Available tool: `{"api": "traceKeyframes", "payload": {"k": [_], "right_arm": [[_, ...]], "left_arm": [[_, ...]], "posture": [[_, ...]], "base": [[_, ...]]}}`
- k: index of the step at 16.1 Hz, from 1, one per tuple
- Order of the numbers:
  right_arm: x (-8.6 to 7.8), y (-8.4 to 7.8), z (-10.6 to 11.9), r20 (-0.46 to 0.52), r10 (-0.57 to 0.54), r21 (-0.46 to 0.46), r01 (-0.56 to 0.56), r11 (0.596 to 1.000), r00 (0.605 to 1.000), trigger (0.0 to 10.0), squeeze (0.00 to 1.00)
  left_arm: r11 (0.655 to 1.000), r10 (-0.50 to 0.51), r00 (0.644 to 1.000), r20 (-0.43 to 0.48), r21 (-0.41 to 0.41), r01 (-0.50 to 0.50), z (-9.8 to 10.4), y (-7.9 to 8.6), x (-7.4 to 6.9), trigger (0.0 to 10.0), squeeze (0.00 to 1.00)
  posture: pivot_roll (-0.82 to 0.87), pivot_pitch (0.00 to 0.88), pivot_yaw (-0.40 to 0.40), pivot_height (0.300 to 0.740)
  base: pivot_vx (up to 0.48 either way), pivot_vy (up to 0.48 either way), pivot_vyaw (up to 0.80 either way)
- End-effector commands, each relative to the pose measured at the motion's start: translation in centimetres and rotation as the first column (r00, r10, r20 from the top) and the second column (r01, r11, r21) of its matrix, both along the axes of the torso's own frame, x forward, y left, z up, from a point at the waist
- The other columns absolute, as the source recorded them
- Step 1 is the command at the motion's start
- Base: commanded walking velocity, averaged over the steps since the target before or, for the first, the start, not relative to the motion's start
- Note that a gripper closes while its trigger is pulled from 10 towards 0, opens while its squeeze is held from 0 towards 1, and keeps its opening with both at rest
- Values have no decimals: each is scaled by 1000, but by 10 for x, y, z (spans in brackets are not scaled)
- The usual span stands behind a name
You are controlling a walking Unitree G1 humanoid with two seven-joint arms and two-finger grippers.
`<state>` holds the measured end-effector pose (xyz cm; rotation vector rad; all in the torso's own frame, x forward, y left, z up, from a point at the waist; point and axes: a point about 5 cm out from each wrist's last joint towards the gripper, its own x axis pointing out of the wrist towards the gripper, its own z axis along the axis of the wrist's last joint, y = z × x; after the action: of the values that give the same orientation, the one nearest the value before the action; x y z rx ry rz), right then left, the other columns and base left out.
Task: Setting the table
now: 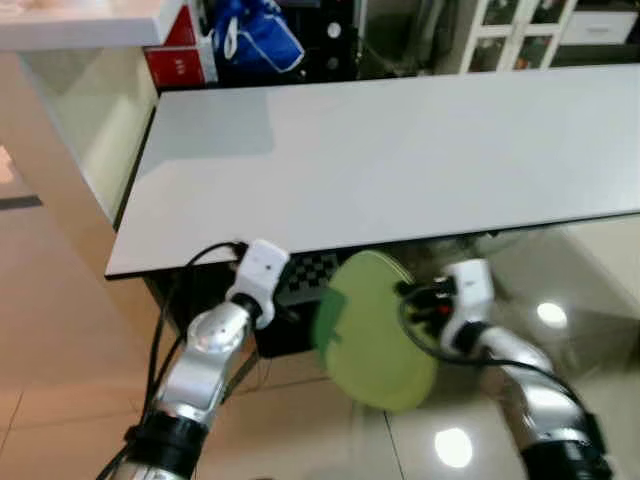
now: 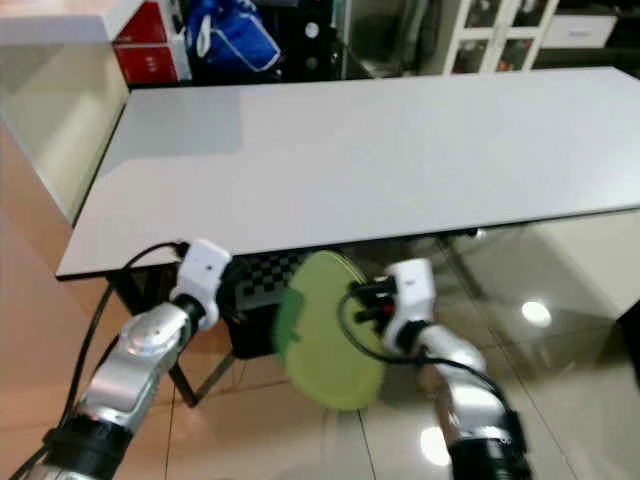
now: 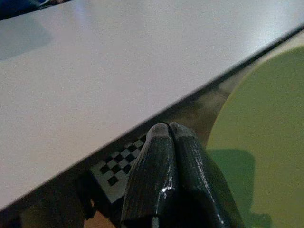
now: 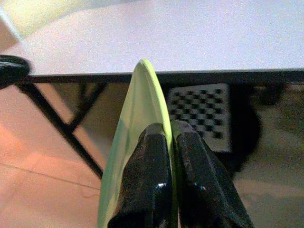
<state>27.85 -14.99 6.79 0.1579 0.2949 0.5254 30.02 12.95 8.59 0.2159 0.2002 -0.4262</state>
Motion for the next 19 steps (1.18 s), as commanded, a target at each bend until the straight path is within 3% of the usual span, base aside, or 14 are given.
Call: {"api": "traceKeyframes", "payload": {"k": [1, 10, 12, 14, 19], "right_arm": [[6, -1, 12, 54, -3, 2, 3, 1000, 999, 10000, 0], [9, 0, 18, 73, -10, 21, 8, 1000, 997, 10000, 0], [27, -10, 51, 97, -176, 273, 144, 951, 979, 10000, 0], [40, -26, 66, 60, -294, 422, 243, 874, 954, 10000, 0], [41, -43, 45, -84, -379, 448, 375, 812, 922, 10000, 0]], "left_arm": [[1000, 14, 1000, 20, -10, -13, 6, 2, 3, 10000, 0], [999, 51, 997, 52, -17, -50, 10, 4, 6, 10000, 0], [998, 54, 997, 46, -23, -53, 9, 3, 5, 10000, 0], [998, 54, 997, 46, -24, -53, 9, 3, 5, 10000, 0], [995, 84, 996, 34, -53, -82, 10, 5, 7, 10000, 0]], "posture": [[39, 0, 26, 740], [41, 0, 23, 740], [41, 0, 23, 740], [41, 0, 24, 740], [44, 0, 22, 740]], "base": [[480, 0, 0], [72, 0, 0], [0, 0, 0], [0, 0, 0], [0, 0, 0]]}}
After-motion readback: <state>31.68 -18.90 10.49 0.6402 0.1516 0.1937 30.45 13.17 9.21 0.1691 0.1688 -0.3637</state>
